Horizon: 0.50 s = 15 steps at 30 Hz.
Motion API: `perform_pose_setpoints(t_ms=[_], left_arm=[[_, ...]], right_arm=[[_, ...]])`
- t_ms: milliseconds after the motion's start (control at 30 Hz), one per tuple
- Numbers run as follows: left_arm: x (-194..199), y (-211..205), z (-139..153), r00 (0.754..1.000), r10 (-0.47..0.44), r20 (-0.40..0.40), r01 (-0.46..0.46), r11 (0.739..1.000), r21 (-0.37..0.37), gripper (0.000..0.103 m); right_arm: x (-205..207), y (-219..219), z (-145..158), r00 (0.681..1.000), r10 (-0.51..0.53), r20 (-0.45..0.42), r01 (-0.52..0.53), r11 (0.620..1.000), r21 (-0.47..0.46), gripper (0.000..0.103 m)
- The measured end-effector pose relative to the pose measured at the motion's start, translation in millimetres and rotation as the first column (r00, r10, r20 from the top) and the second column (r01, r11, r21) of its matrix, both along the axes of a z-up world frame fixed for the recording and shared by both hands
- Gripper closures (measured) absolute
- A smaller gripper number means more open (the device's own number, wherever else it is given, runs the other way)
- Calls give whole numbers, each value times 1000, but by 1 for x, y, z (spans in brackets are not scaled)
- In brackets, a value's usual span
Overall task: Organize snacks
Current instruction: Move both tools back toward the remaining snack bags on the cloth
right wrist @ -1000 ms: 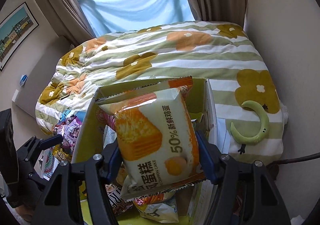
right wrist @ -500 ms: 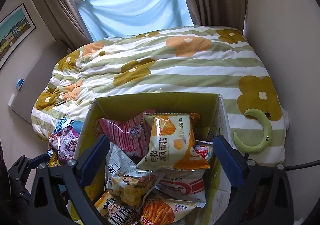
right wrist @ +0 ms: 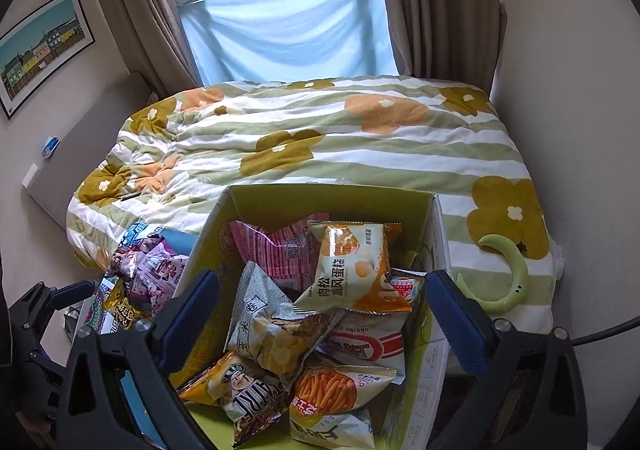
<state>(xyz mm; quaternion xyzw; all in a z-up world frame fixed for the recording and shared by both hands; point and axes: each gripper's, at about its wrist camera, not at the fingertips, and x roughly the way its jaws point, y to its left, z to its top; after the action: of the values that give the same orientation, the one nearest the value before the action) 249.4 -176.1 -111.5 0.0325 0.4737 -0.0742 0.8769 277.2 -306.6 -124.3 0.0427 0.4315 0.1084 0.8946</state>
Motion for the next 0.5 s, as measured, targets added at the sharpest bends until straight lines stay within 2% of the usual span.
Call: perform_pose_setpoints(t_ms=[300,500], left_arm=[[-31,76,30,996,59,67,-57,998,-30,0],[-45,147,34,994,64,84,-60,997,-44,0]], right_arm=[[-41,47,42,994,45,103,-45,999,-4,1],[-70,94,53,990,12,142,-15,1000,22,1]])
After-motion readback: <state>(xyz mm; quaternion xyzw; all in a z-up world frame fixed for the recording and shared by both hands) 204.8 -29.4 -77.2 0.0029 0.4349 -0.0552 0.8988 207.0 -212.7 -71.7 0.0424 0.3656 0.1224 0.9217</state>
